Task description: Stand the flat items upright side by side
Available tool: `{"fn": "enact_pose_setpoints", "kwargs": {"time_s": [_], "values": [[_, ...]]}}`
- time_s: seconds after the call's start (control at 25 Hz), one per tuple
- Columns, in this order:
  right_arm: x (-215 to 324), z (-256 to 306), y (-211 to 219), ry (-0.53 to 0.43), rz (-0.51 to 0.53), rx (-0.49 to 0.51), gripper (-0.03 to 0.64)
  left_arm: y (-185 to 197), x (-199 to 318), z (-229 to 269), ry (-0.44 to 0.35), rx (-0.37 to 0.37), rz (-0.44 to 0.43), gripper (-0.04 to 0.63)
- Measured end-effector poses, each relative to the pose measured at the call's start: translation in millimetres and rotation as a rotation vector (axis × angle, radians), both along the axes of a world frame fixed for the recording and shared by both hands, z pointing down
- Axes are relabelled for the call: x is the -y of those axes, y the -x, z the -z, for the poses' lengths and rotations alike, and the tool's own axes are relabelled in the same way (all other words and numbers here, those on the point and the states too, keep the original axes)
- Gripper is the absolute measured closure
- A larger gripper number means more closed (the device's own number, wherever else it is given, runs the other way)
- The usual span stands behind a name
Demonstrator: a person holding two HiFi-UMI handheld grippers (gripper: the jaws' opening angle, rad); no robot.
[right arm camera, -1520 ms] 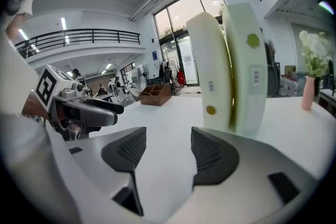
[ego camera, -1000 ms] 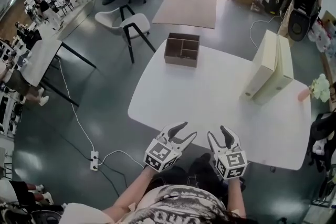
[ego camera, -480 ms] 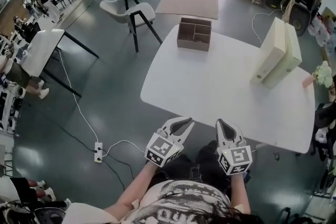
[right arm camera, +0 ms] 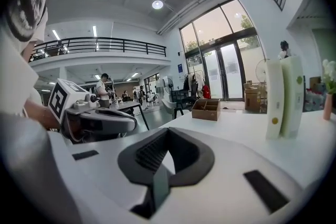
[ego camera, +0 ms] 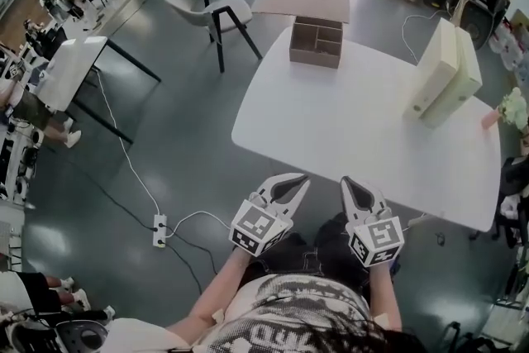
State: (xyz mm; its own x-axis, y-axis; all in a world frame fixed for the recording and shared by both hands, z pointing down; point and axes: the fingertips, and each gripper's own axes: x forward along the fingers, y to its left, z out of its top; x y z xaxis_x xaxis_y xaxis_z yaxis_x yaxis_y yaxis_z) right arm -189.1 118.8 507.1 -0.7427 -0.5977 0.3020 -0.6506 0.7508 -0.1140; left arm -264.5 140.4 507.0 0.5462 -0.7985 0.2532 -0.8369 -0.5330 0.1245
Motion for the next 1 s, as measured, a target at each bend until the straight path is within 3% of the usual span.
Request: {"fn": "enact_pose_setpoints", "kwargs": {"time_s": [1.0], "values": [[-2.3,-7.7,8.2,-0.022,0.074,-0.066,0.621,-15.0,1.5,2.9,-0.013,0.016,-0.029,0.577]]}}
